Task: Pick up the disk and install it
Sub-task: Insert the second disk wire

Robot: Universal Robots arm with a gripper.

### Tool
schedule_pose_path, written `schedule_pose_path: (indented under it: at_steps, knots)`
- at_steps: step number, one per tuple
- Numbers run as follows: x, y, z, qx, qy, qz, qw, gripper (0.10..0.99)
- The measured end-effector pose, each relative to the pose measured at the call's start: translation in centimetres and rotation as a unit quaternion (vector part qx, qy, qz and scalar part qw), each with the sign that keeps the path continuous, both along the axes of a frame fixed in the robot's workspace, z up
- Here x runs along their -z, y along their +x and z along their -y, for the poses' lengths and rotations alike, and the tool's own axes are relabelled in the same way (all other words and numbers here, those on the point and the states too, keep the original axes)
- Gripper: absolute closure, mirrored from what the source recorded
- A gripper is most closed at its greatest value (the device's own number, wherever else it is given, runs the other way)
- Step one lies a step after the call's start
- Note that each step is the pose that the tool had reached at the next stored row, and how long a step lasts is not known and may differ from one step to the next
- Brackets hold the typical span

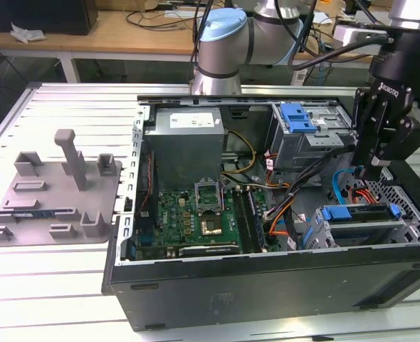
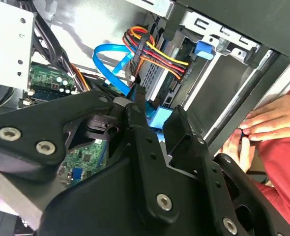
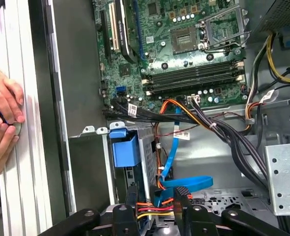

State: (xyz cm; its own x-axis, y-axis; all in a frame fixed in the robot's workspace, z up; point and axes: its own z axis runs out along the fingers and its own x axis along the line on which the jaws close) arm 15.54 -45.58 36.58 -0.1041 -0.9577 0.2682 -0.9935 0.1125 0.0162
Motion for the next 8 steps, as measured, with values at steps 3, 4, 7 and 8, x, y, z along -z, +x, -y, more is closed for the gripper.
schedule_pose_path:
  at_steps: [3, 4, 7, 8]
  knots:
    - [0.12, 0.0, -0.65, 0.0, -0.0138, 0.0, 0.9999, 0.663]
    - [0.14, 0.0, -0.88, 0.0, -0.0167, 0.0, 0.9999, 0.663]
    - [0.19, 0.0, -1.32, 0.0, -0.0216, 0.0, 0.9998, 0.678]
    - [0.21, 0.0, -1.37, 0.0, -0.0231, 0.0, 0.9997, 0.749]
